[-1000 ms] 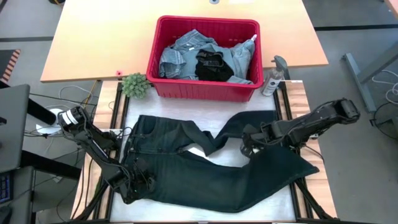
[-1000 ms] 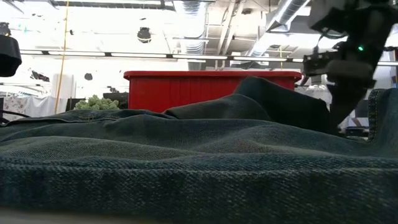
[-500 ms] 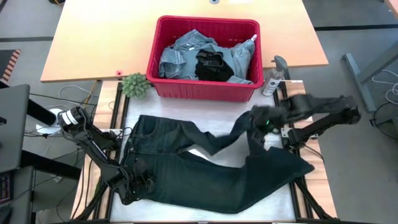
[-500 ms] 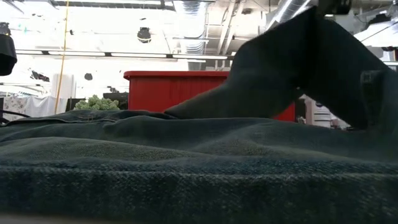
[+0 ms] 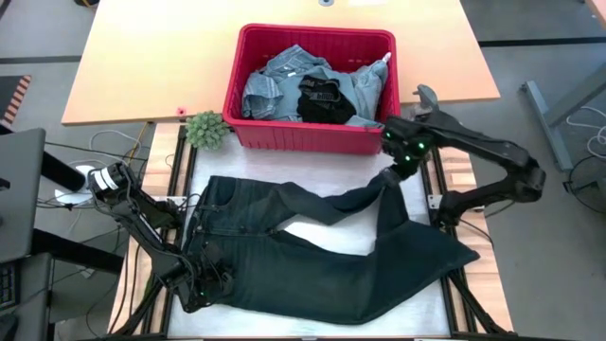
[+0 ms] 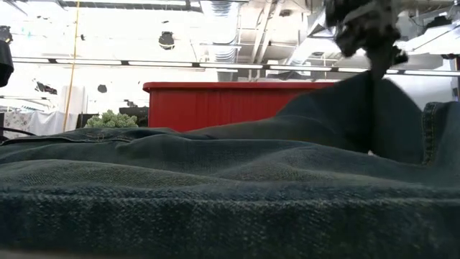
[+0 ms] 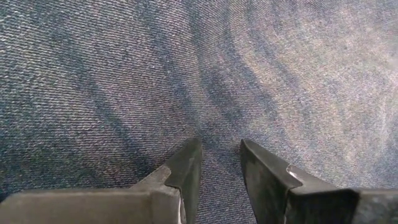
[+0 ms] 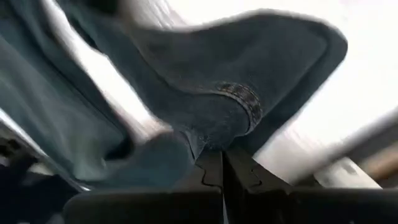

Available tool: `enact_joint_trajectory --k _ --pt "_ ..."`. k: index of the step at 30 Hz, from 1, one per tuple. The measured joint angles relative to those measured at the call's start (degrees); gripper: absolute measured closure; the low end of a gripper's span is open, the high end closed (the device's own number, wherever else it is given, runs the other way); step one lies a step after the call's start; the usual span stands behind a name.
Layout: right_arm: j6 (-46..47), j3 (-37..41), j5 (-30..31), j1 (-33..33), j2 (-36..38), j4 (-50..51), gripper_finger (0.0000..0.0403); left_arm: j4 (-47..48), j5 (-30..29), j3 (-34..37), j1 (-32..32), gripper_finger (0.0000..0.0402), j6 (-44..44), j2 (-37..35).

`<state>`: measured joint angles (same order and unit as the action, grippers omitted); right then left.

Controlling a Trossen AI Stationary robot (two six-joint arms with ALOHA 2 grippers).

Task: Fold Laundry from Bin
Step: Fold the black pants

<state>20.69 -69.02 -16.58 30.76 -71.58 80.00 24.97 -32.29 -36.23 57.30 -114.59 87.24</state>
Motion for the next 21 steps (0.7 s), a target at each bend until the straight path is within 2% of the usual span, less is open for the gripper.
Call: enact_joint_trajectory --k 5,7,10,13,16,19,21 --pt "-4.63 3.11 1.3 6.27 -4.19 -8.53 0.0383 -0.13 0.06 0.0 0.0 0.0297 -0.11 0.0" --pt "-8.13 3.11 0.63 7.33 -5.35 -11.15 0.0361 -0.23 0.09 0.0 0.01 0.0297 -0.2 0.0" --pt "-13.77 1.93 0.21 7.37 -5.62 -12.09 0.0304 -0.33 0.15 0.0 0.0 0.0297 -0.45 0.0" --pt "-16.77 -1.38 0.12 8.22 -5.61 -9.87 0.0248 -0.35 0.42 0.0 0.0 0.0297 -1.28 -0.01" --pt "-18.05 -5.92 -0.38 9.12 -5.2 -4.45 0.0209 -0.37 0.54 0.0 0.0 0.0297 -1.4 -0.02" --pt "-15.71 -8.38 -0.75 7.15 -2.97 -0.75 0.0198 -0.35 0.46 0.0 0.0 0.0297 -1.44 -0.02" --pt "-11.69 -8.19 2.23 4.11 -1.13 1.23 0.0199 -0.16 0.27 0.01 0.02 0.0297 -1.46 -0.02"
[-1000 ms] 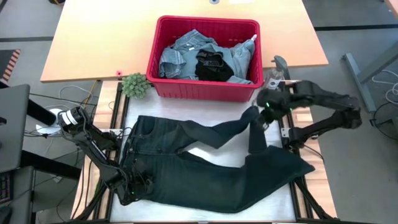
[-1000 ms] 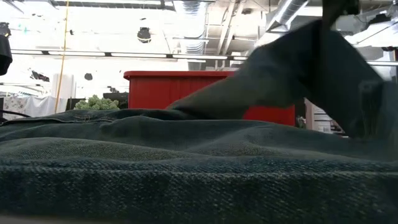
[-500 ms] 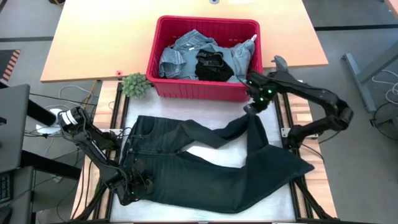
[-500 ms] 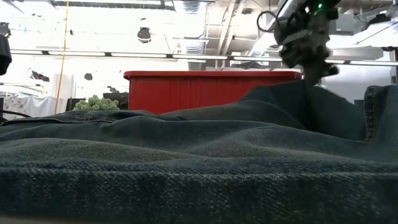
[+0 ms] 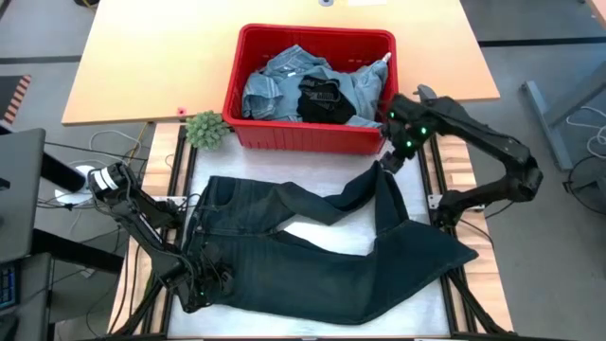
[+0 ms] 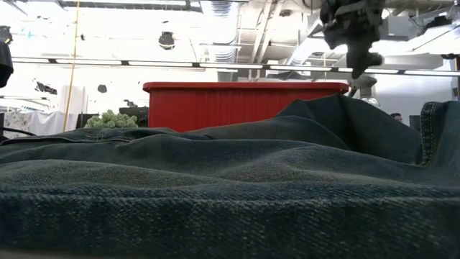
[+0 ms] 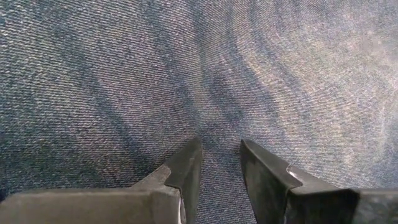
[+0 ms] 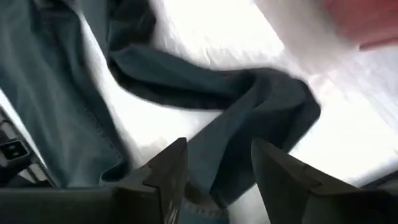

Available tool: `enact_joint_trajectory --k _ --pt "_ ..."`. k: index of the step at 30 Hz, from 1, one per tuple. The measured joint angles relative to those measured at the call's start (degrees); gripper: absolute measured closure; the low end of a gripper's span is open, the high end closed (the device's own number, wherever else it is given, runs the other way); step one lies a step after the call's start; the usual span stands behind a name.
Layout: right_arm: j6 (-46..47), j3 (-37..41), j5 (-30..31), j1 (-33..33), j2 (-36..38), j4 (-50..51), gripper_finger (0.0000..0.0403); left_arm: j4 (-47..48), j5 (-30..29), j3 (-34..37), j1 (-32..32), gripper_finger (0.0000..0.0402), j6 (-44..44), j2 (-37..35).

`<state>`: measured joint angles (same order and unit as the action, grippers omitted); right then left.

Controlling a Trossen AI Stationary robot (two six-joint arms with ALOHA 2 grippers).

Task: Fold Laundry from Bin
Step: Fold the black pants

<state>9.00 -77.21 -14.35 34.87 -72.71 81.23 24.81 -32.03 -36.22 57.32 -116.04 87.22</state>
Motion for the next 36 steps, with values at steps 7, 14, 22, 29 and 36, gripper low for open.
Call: enact_joint_trajectory --k 7,14,22,29,36 --pt "16.79 9.28 8.98 -16.51 8.89 -2.05 0.02 -0.09 -0.78 0.02 0.1 0.0297 -2.38 0.02" --pt "36.67 22.27 17.71 -29.7 15.82 -12.86 0.0194 0.3 -1.42 0.02 0.05 0.0297 -3.17 0.02" --pt "46.56 33.69 19.06 -37.06 16.53 -18.75 0.0193 1.13 -1.58 0.02 -0.35 0.0297 -3.44 0.02" --pt "46.33 40.67 19.04 -38.5 16.35 -30.75 0.0201 1.43 -1.84 0.02 -0.37 0.0297 -3.7 0.02" --pt "44.5 42.91 19.48 -38.49 15.96 -30.73 0.0369 1.75 -2.56 0.02 -0.37 0.0297 -3.83 0.02"
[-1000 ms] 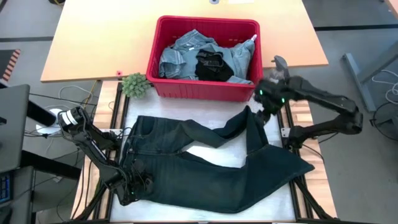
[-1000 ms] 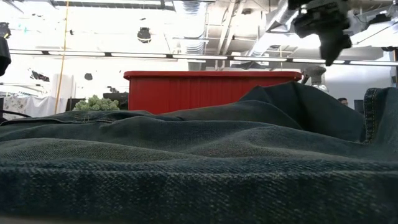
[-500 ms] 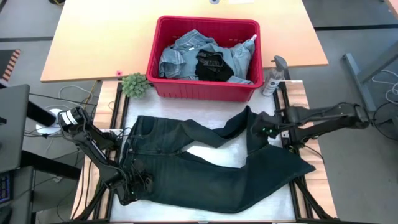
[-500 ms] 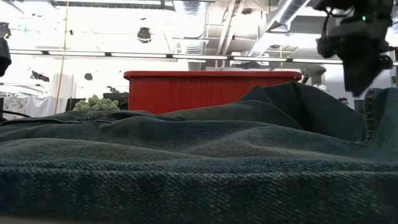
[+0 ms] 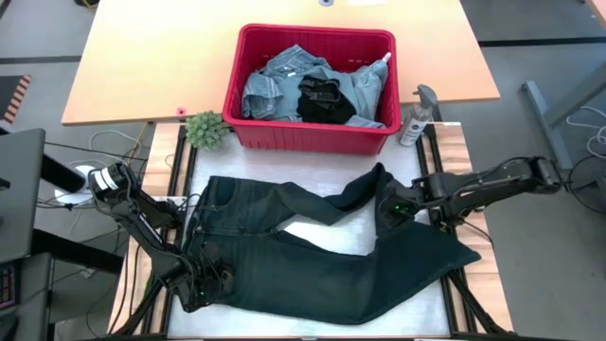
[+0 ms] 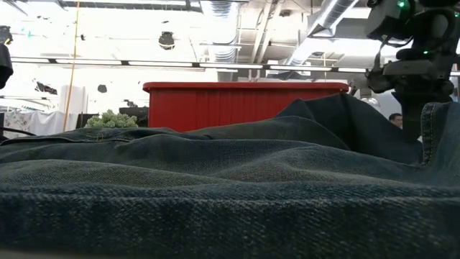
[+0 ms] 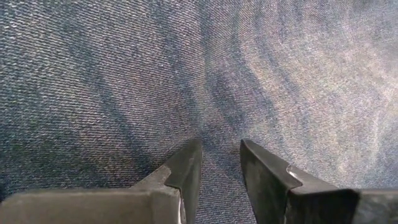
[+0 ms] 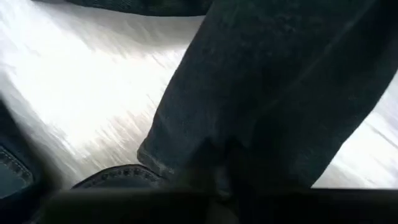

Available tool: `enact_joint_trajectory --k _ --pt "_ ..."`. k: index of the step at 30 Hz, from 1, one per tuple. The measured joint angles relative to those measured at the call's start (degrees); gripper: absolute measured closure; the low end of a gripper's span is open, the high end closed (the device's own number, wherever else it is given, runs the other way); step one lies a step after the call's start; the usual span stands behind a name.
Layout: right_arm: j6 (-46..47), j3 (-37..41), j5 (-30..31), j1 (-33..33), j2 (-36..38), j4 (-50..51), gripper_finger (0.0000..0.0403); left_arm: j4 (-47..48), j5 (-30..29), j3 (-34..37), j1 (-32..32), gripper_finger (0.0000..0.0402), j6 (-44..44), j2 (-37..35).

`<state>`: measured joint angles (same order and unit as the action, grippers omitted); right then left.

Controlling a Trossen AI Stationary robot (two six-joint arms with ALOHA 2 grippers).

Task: Fold Laundry from Bin
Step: Fold the black pants

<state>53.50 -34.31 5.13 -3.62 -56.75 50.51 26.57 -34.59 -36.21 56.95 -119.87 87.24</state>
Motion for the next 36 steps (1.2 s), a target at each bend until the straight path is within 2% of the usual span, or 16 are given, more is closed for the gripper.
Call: enact_joint_trajectory --k 3,6,14,19,23,27,30,33,36 --pt "0.47 -0.64 -0.03 -0.26 0.15 0.32 0.0385 0.0 -0.11 0.0 0.0 0.0297 0.0 0.0" --pt "0.45 -5.13 -0.12 -1.14 0.2 0.86 0.0385 -0.02 -0.13 0.0 0.0 0.0297 0.0 0.0" --pt "0.38 -27.02 4.21 -1.74 0.24 11.89 0.0385 -0.09 -0.18 0.0 -0.02 0.0297 0.02 0.0" --pt "2.44 -39.54 4.35 -1.04 0.24 12.79 0.0385 -0.11 -0.2 0.0 -0.02 0.0297 0.21 0.0" --pt "2.14 -47.95 7.28 -1.19 0.28 11.52 0.0385 -0.11 -0.22 0.0 -0.02 0.0297 0.42 0.0" --pt "2.12 -50.33 11.22 -2.75 0.33 2.84 0.0385 -0.11 -0.24 0.0 -0.02 0.0297 0.44 0.0" --pt "-1.21 -48.6 16.7 -4.65 -0.09 -13.45 0.0386 -0.11 -0.26 0.0 -0.04 0.0297 0.44 0.0" --pt "-6.26 -46.8 24.92 -4.38 -1.87 -26.14 0.0386 0.03 -0.63 0.0 -0.04 0.0297 0.47 0.0" --pt "-7.11 -44.71 36.56 -3.66 -3.44 -32.7 0.0386 0.04 -0.77 0.0 -0.04 0.0297 0.48 0.0"
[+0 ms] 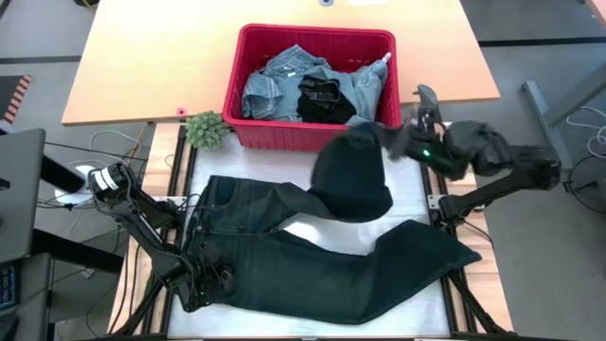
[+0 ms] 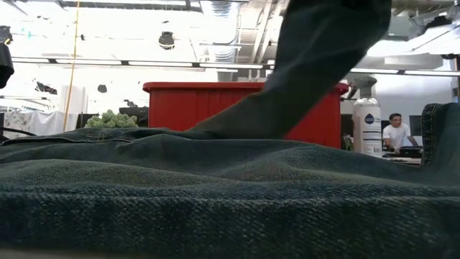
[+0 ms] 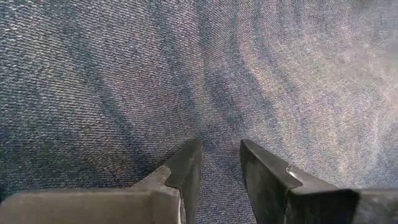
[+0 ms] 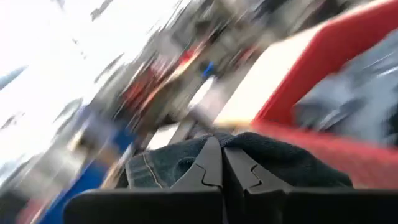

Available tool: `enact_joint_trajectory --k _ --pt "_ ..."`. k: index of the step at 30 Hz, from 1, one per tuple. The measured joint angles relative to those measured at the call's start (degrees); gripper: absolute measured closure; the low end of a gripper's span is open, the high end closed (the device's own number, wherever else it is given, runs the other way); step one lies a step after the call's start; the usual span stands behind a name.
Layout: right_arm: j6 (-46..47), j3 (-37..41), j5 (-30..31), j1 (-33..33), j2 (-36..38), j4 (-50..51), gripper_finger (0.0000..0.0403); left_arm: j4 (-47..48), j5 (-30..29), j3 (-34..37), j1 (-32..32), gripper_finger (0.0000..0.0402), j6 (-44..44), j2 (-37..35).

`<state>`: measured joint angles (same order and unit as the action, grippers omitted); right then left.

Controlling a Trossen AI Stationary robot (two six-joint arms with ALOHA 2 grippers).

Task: Fold Laundry from Bin
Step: Fold the black pants

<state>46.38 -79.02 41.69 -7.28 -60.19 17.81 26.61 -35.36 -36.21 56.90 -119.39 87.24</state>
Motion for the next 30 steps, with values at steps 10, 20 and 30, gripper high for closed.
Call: enact_joint_trajectory --k 10,20,30 --pt "20.37 18.9 42.45 -3.63 -2.47 -26.77 0.0386 -0.35 0.21 0.0 -0.02 0.0297 -0.31 0.0" --pt "56.99 30.97 48.22 -1.97 -2.92 -27.92 0.0384 -1.76 1.58 0.0 0.0 0.0297 -0.33 0.0" --pt "41.74 25.1 47.45 10.0 1.82 -33.3 0.0374 -2.1 2.15 0.0 0.0 0.0297 -0.25 -0.02"
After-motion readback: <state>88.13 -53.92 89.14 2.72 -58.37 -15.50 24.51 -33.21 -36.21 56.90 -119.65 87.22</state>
